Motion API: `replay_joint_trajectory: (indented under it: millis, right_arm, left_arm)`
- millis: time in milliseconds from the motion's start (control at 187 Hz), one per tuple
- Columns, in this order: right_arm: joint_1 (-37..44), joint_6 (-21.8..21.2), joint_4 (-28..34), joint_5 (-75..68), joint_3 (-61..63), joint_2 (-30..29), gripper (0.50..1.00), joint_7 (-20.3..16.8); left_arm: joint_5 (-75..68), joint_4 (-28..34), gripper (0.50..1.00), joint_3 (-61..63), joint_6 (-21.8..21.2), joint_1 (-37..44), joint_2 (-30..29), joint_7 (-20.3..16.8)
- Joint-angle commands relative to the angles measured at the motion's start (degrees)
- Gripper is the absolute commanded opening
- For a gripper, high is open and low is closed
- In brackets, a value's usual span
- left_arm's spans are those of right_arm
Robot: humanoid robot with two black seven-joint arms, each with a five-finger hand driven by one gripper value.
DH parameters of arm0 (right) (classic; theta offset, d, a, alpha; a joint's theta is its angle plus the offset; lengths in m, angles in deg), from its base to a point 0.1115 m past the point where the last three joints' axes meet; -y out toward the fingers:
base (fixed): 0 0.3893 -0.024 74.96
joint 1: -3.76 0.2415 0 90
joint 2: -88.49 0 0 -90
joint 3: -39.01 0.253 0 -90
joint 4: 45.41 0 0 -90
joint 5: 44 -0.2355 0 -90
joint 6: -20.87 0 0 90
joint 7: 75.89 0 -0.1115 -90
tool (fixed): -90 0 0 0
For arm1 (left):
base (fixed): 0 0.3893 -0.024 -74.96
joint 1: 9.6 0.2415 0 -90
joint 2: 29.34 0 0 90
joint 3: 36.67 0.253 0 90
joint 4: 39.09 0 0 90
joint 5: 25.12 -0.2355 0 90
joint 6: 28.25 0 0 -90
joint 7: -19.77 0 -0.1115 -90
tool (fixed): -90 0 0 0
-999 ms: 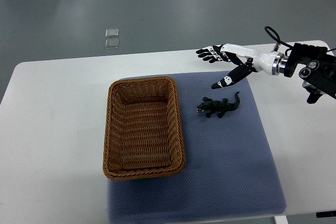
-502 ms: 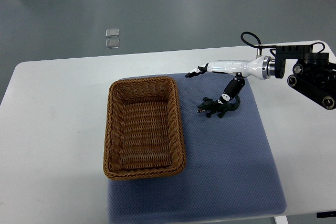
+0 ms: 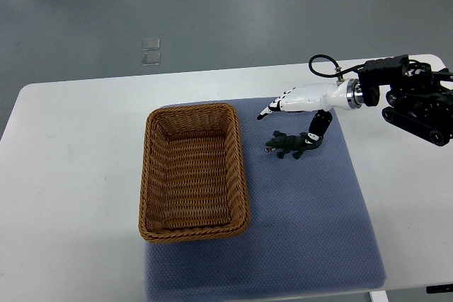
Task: Place crocodile in brown basket with right hand
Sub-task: 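Lower the right hand over the crocodile and position fingers around it, then close the right hand fingers to grasp the crocodile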
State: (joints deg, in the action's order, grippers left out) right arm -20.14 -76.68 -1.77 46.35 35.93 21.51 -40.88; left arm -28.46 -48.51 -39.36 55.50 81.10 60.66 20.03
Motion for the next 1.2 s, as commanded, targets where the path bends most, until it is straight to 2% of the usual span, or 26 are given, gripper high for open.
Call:
replay_joint_trajectory:
  millis: [0,267,684,1197]
  right_arm:
    - [0.34,0.86,-1.01,0.80,-1.40,-0.08,0.926,-0.01]
    - [-0.36,2.36,-1.01,0.89,-3.16,-0.43,0.926,-0.01]
    - [-1.41,2.36,-1.10,0.80,-3.24,-1.57,0.926,-0.01]
    - [-1.85,4.91,-6.29,0.89,-6.23,-4.38,0.926,-0.01]
  left_arm:
    - [0.00,0.01,1.000,-0.03,0.00,0.01,0.00,0.01]
    - [0.00,0.01,1.000,0.05,0.00,0.01,0.00,0.01]
    - [0.00,0.01,1.000,0.05,0.00,0.01,0.00,0.01]
    - [0.00,0.01,1.000,-0.04,0.00,0.01,0.00,0.01]
